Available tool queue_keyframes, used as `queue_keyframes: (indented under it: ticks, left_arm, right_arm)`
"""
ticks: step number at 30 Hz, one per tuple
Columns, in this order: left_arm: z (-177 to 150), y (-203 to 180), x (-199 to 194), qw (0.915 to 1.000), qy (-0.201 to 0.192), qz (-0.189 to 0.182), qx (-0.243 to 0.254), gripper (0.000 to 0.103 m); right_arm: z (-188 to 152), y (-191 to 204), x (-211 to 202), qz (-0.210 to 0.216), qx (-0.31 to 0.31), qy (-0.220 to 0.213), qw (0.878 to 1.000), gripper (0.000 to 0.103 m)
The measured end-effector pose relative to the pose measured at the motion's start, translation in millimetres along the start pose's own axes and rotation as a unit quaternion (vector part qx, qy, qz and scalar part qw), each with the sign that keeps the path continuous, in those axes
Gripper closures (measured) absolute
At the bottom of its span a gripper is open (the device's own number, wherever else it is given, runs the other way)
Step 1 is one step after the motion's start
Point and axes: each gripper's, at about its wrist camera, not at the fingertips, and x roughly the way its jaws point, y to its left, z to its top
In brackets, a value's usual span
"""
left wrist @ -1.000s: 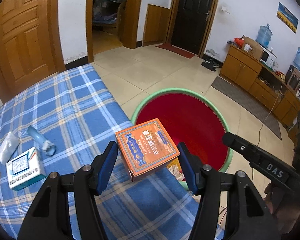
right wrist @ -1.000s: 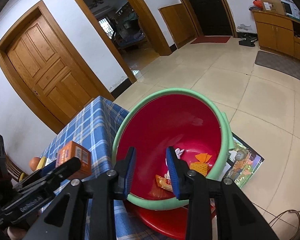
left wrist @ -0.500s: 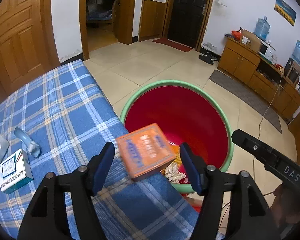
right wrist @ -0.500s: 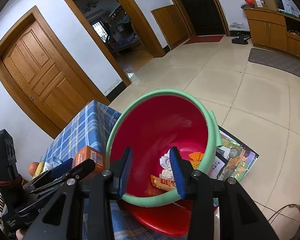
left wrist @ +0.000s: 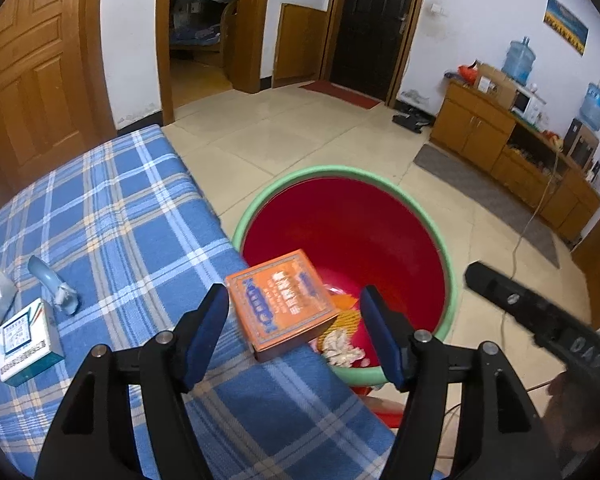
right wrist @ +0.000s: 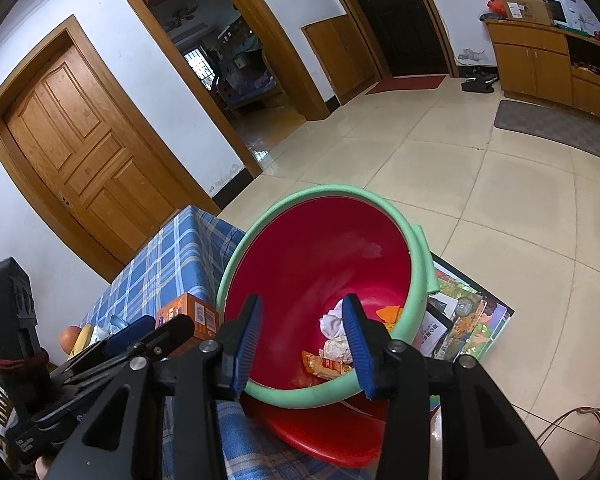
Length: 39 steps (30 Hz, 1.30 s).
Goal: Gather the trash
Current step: 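Carry the orange box and green toy over the red bucket and open both tools, then move both tools back over the table toward the yellow foam net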
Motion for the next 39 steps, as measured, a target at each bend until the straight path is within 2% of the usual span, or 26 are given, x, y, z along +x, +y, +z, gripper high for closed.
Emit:
queue_keyframes:
  ticks: [4, 5, 9, 14, 19, 22, 33, 39]
  left_arm:
    - [-2, 2, 8, 0.9998, 0.008, 0.017, 0.003, 0.036]
    - [-2, 3, 9, 0.9998, 0.009, 0.016, 0.002, 0.041]
    - [0, 6, 12, 0.9999, 0.005, 0.012, 0.000, 0.043]
    - [7, 0, 14, 0.9999, -0.010, -0.010, 0.004, 0.043]
    - [14, -6, 20, 0.9999, -0.011, -0.005, 0.008, 0.041]
    - [17, -4, 21, 0.9999, -0.011, -0.005, 0.000, 0.036]
    - [16, 3, 10, 0.9998, -0.018, -0.007, -0.011, 0.036]
    - [11, 10, -6, 0.9995, -0.024, 0.000, -0.020, 0.036]
  right_arm:
    - [0, -1, -1, 0.001, 0.001, 0.000, 1.000, 0.058]
    - [0, -1, -1, 0.001, 0.002, 0.000, 1.000, 0.058]
    - [1, -3, 1, 0.003, 0.005, 0.004, 1.000, 0.058]
    - [3, -8, 3, 0.000, 0.010, 0.005, 1.000, 0.058]
    - [5, -13, 6, -0.004, 0.014, 0.007, 1.000, 0.058]
    - [6, -14, 6, -0.008, 0.015, 0.005, 1.000, 0.058]
    - [5, -13, 6, -0.005, 0.014, 0.006, 1.000, 0.058]
    - [2, -1, 4, 0.005, -0.002, 0.013, 1.000, 0.053]
